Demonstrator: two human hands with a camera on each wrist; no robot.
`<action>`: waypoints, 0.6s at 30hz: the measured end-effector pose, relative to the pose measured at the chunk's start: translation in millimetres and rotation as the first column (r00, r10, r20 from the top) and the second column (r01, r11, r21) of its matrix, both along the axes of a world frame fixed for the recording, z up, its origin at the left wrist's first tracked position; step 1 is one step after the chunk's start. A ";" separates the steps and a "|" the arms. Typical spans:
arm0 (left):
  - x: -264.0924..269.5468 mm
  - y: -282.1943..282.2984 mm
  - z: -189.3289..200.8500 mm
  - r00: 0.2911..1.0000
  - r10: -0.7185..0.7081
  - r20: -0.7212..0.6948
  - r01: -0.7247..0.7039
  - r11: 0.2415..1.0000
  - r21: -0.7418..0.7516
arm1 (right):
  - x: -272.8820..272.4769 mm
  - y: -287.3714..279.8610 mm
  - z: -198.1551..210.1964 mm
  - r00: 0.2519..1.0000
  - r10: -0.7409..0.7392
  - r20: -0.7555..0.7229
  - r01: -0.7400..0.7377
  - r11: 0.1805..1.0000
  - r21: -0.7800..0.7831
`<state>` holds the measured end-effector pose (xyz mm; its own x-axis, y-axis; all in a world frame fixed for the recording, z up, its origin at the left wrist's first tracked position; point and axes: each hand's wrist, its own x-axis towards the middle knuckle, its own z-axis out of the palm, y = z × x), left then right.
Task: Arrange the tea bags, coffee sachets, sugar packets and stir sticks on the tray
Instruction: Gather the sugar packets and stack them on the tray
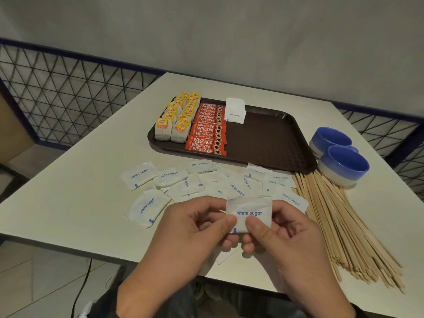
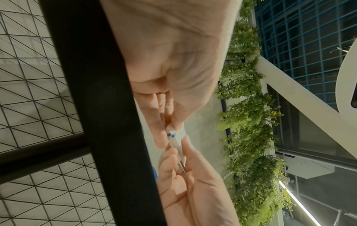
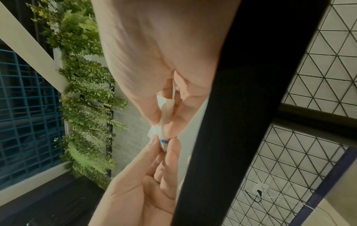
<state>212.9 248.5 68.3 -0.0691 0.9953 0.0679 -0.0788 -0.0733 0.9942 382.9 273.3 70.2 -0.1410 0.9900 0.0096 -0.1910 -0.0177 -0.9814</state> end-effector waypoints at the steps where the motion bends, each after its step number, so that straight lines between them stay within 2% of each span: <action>1: 0.3 -0.3 0.2 1.000 0.002 -0.002 -0.002 1.000 0.004 | 0.1 -0.3 0.6 1.000 -0.001 -0.004 0.001 1.000 -0.006; 6: 0.3 -2.9 -1.2 1.000 -0.004 0.019 0.004 1.000 0.023 | 2.9 -1.9 0.6 0.998 0.038 -0.055 -0.040 0.998 -0.050; 8: -2.2 -5.0 -4.6 1.000 -0.019 -0.004 0.019 0.999 0.027 | 7.0 -5.4 10.2 0.997 0.072 0.002 -0.071 0.993 -0.090; 10: -2.3 -7.9 -5.3 0.998 -0.027 -0.057 0.031 0.998 0.061 | 13.2 -4.6 30.0 0.967 0.157 0.203 -0.144 0.987 -0.074; 12: -5.2 -9.9 -2.4 0.984 0.005 -0.178 0.023 0.987 0.159 | 21.7 2.4 57.2 0.865 0.220 0.452 -0.246 0.969 -0.001; 13: -9.3 -8.8 -1.6 0.968 0.070 -0.243 -0.017 0.976 0.216 | 23.8 10.0 72.8 0.822 0.218 0.526 -0.286 0.957 0.051; 15: -26.4 -6.1 -1.7 0.918 0.255 -0.305 -0.155 0.935 0.318 | 23.1 32.7 102.4 0.796 0.144 0.588 -0.272 0.953 0.134; 17: -47.1 -5.2 -5.8 0.798 0.471 -0.376 -0.310 0.856 0.414 | 20.0 69.0 121.9 0.819 0.055 0.571 -0.182 0.969 0.168; 18: -52.7 -8.0 -6.6 0.716 0.545 -0.437 -0.371 0.827 0.423 | 17.7 92.5 126.7 0.826 0.013 0.564 -0.128 0.978 0.167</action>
<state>160.3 240.5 61.7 -0.3785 0.7756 0.5052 0.5592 -0.2433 0.7925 400.5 365.9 197.0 -0.2489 0.9640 0.0931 0.3833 0.1863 -0.9046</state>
